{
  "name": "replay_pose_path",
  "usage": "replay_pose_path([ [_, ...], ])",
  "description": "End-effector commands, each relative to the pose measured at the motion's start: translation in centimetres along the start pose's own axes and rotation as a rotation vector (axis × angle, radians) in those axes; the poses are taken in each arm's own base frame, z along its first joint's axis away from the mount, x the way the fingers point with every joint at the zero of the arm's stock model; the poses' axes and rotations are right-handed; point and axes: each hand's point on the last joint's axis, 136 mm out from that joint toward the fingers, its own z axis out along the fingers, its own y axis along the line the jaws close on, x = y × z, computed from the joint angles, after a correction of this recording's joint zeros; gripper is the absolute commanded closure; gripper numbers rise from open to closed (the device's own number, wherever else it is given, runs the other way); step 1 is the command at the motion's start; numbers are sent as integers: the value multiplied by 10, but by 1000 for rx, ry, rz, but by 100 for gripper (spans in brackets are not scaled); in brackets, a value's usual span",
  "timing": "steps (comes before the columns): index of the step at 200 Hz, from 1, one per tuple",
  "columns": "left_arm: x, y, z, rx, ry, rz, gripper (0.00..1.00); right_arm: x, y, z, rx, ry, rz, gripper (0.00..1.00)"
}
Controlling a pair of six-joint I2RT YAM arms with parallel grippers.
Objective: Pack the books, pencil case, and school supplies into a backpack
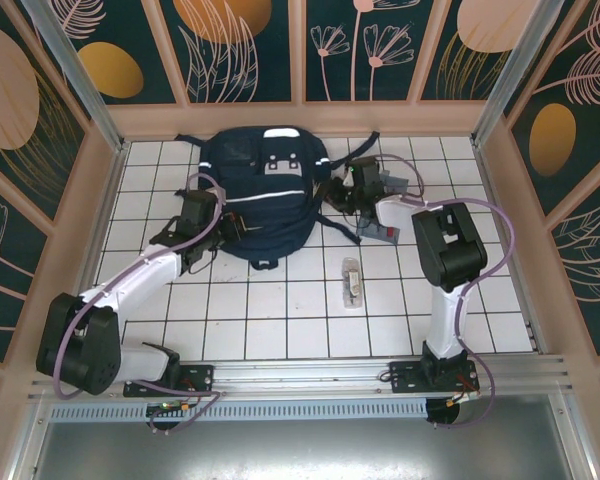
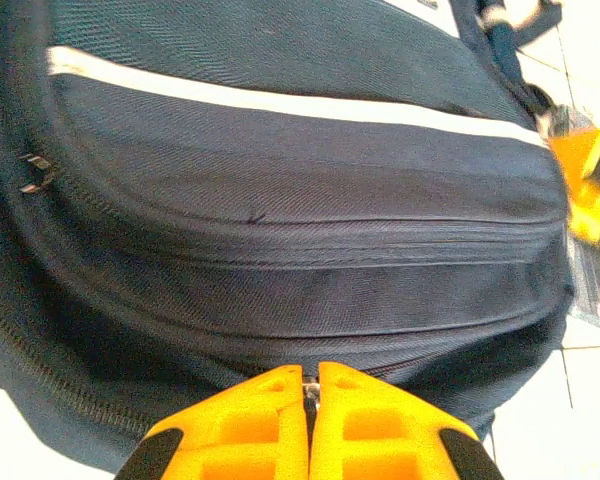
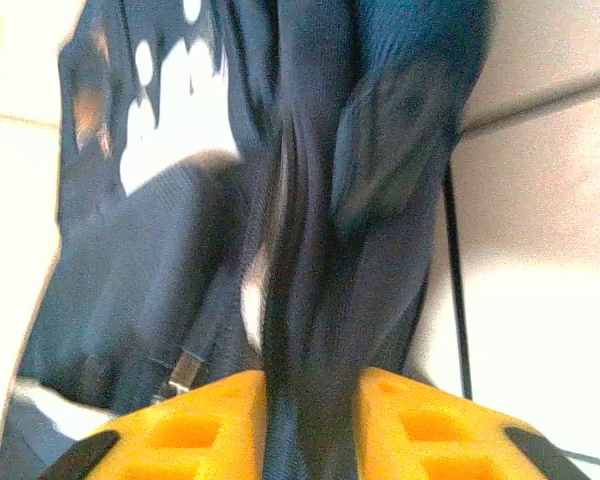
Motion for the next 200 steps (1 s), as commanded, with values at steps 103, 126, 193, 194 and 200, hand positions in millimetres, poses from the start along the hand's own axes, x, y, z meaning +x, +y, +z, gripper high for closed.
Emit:
replay_pose_path([
  [103, -18, -150, 37, 424, -43, -90, 100, 93, 31, -80, -74, 36, 117, 22],
  [126, -11, -155, 32, 438, -21, -86, 100, 87, 41, -61, -145, 13, 141, 24],
  [193, 5, -111, 20, 288, -51, -85, 100, 66, 34, -32, -161, -56, 153, 100],
  [194, 4, -109, 20, 281, -56, -84, 100, 66, 34, -33, -162, -57, 154, 100],
  [200, 2, -98, 21, 226, -72, -68, 100, 66, 36, -36, -171, -60, 155, 100],
])
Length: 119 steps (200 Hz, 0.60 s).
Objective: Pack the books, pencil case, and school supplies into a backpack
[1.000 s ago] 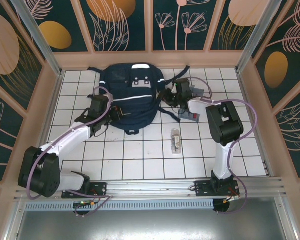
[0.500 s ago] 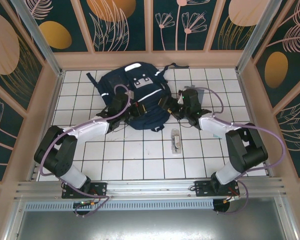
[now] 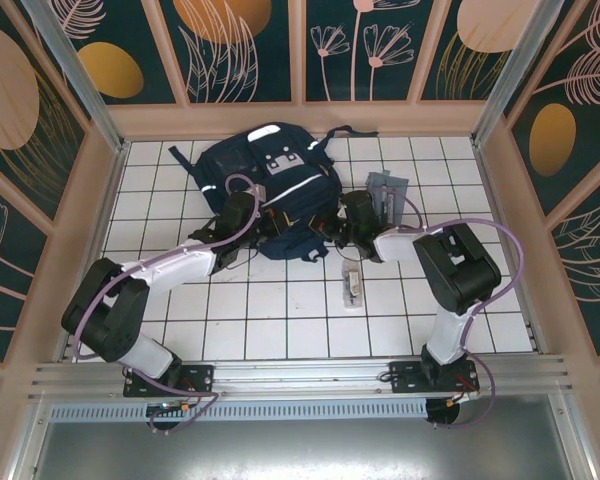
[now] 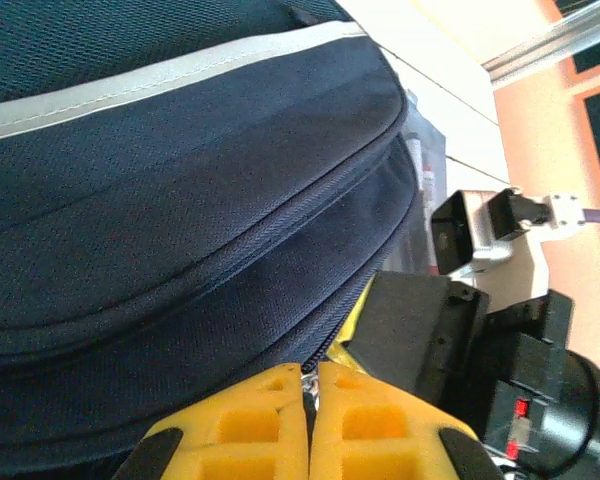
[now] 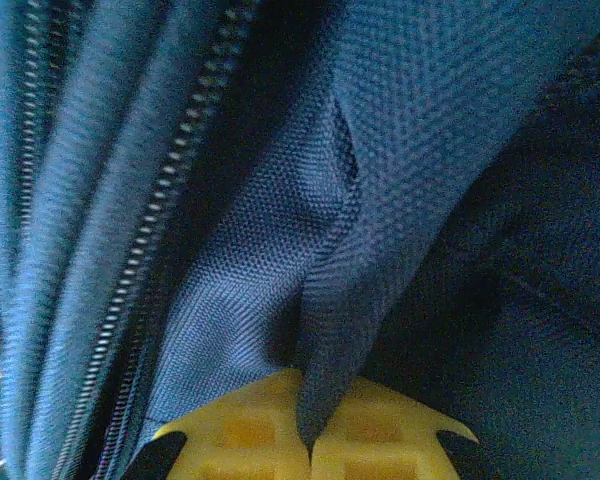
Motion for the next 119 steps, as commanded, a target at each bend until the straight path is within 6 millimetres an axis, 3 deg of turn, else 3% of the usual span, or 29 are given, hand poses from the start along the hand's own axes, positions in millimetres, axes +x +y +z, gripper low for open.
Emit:
replay_pose_path([
  [1, -20, -8, -21, -19, -91, 56, 100, -28, 31, -11, -111, -120, -27, 100],
  [18, -34, 24, -33, -167, -149, 74, 100, -25, 33, -21, -122, -117, -23, 100],
  [46, -59, 69, -63, -269, -265, 17, 100, -24, 31, -30, -112, -116, -17, 100],
  [67, -72, 92, -78, -332, -337, 8, 100, -22, 30, -31, -123, -104, -6, 100],
  [95, -87, 116, -79, -417, -379, 20, 100, -19, 36, -31, -146, -88, -9, 100],
  [119, -107, 150, -94, -564, -465, 5, 100, -21, 37, -37, -124, -102, -30, 100],
])
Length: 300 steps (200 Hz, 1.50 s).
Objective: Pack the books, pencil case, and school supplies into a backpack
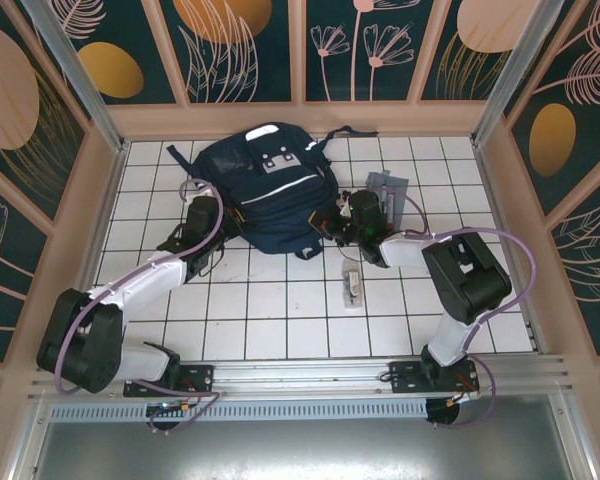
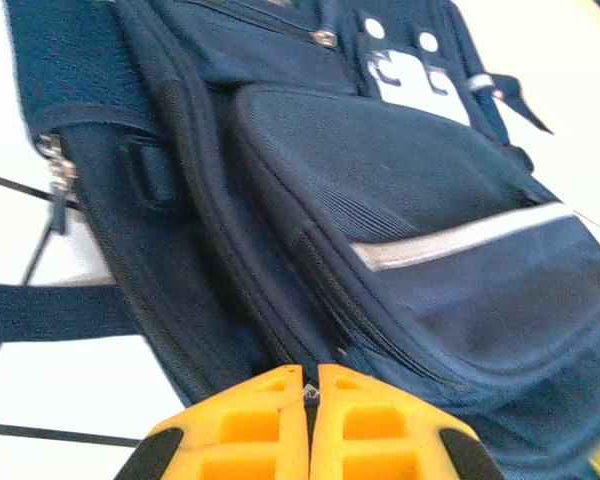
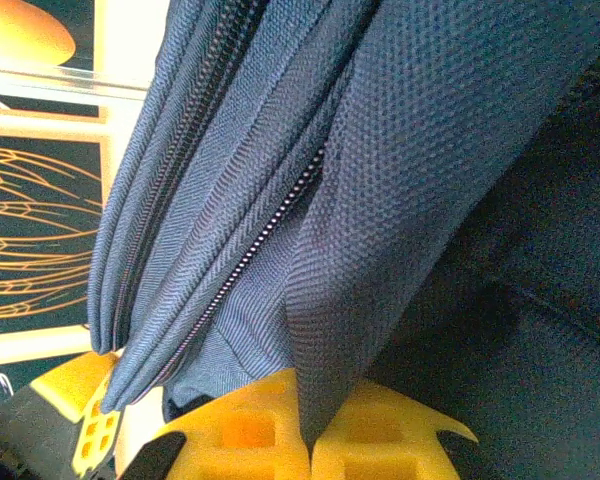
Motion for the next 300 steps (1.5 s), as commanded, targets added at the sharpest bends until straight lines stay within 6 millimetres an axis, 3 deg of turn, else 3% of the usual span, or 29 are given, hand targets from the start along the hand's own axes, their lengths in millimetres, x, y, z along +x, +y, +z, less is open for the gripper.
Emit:
replay_pose_path([
  [1, -49, 57, 0, -249, -201, 9, 100, -23, 13, -17, -20, -88, -34, 100],
  [32, -81, 94, -3, -354, -293, -21, 100, -28, 6, -23, 5, -101, -35, 100],
  [74, -113, 107, 1, -395, -370, 11, 100, -28, 5, -21, 22, -86, -68, 100],
  [102, -115, 103, 9, -386, -348, 58, 100, -29, 1, -23, 48, -86, -91, 100],
  [123, -104, 90, 16, -307, -274, 86, 100, -29, 8, -21, 45, -70, -134, 100],
  [150, -95, 84, 3, -256, -258, 106, 100, -33, 15, -21, 39, -79, -170, 100],
  [155, -94, 80, 0, -236, -250, 118, 92, -34, 17, -22, 36, -82, -181, 100],
  [171, -91, 69, -10, -181, -226, 132, 62, -36, 22, -23, 39, -86, -219, 73],
  [183, -90, 62, -19, -155, -217, 132, 46, -38, 26, -23, 46, -85, -245, 56],
  [206, -90, 43, -33, -65, -208, 138, 44, -43, 24, -25, 91, -94, -276, 40],
  [227, -84, 23, -37, 13, -161, 153, 43, -50, 18, -35, 164, -151, -297, 2],
  [265, -47, -22, -15, 50, -13, 353, 43, -82, 1, -75, 391, -301, -328, 1],
  [295, -30, -52, 8, 115, 54, 437, 44, -112, -13, -123, 568, -413, -343, 1],
  [300, -35, -66, 9, 131, 46, 463, 44, -115, -16, -130, 590, -423, -339, 1],
])
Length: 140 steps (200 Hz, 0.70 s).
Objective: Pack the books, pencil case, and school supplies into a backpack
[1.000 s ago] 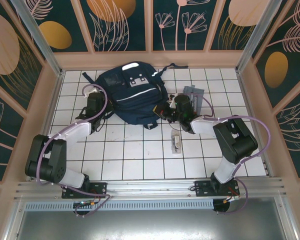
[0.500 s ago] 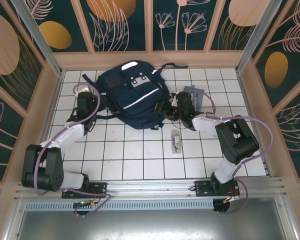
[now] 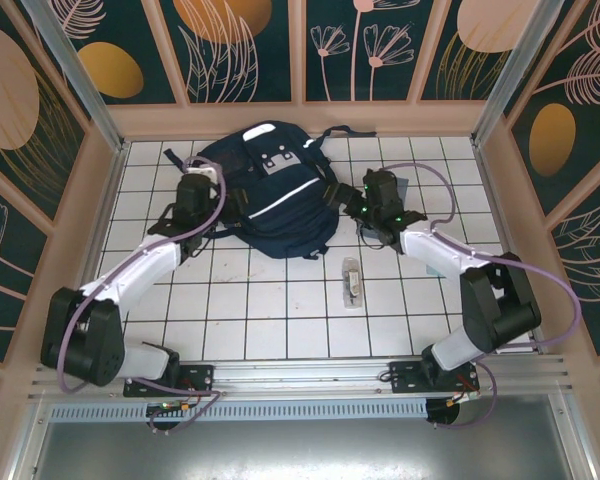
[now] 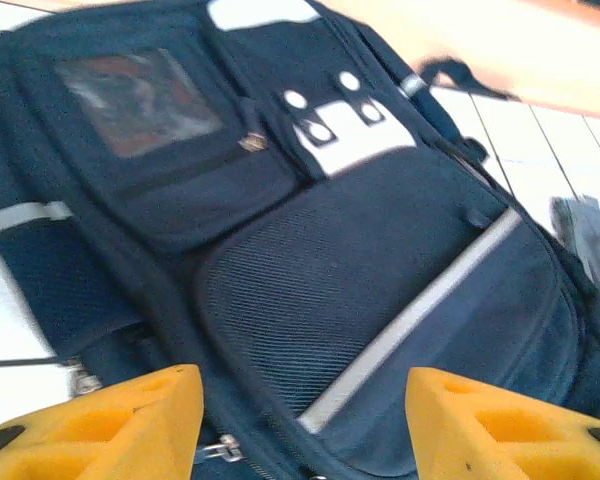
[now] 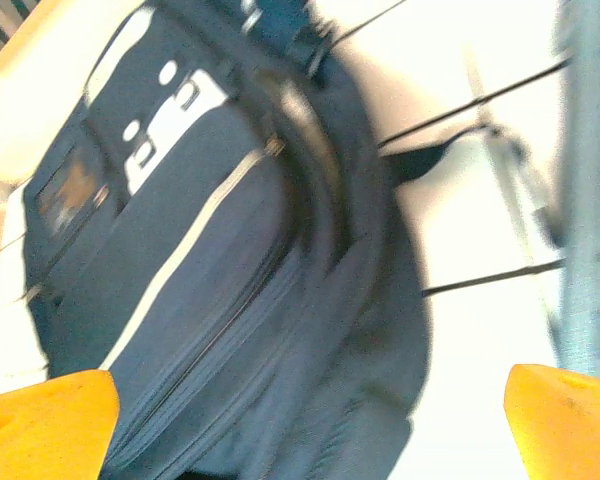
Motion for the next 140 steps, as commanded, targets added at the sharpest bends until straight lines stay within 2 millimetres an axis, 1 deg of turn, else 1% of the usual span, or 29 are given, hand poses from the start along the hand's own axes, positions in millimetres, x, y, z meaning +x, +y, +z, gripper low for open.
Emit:
replay_pose_path([
  [1, -6, -25, 13, 44, 40, 119, 44, -37, -43, -31, 224, -109, -41, 1],
  [14, 1, -39, 29, 45, 98, 199, 44, -43, -59, -42, 278, -120, -35, 1],
  [16, -1, -43, 30, 48, 100, 215, 44, -43, -60, -44, 281, -122, -35, 1],
  [19, 3, -45, 34, 44, 121, 237, 44, -45, -63, -45, 286, -124, -36, 1],
  [28, 6, -55, 45, 28, 159, 309, 44, -46, -66, -51, 276, -128, -34, 1],
  [32, 11, -56, 49, 11, 188, 342, 44, -46, -69, -51, 271, -126, -33, 1],
  [37, 10, -60, 52, 2, 203, 377, 44, -46, -70, -54, 256, -127, -32, 1],
  [40, 19, -59, 60, -8, 239, 399, 44, -46, -71, -55, 248, -129, -29, 1],
  [61, 40, -68, 77, 7, 353, 485, 44, -43, -81, -62, 232, -140, 6, 1],
  [78, 54, -64, 86, -19, 417, 539, 43, -35, -84, -60, 195, -129, 37, 1],
  [107, 81, -54, 94, -59, 533, 632, 43, -23, -87, -52, 159, -102, 70, 1],
  [128, 90, -53, 99, -50, 544, 631, 43, -20, -91, -47, 170, -90, 71, 1],
  [132, 92, -53, 100, -46, 549, 626, 43, -17, -87, -45, 151, -74, 70, 1],
  [140, 95, -55, 101, -35, 559, 620, 42, -16, -87, -44, 147, -66, 71, 1],
])
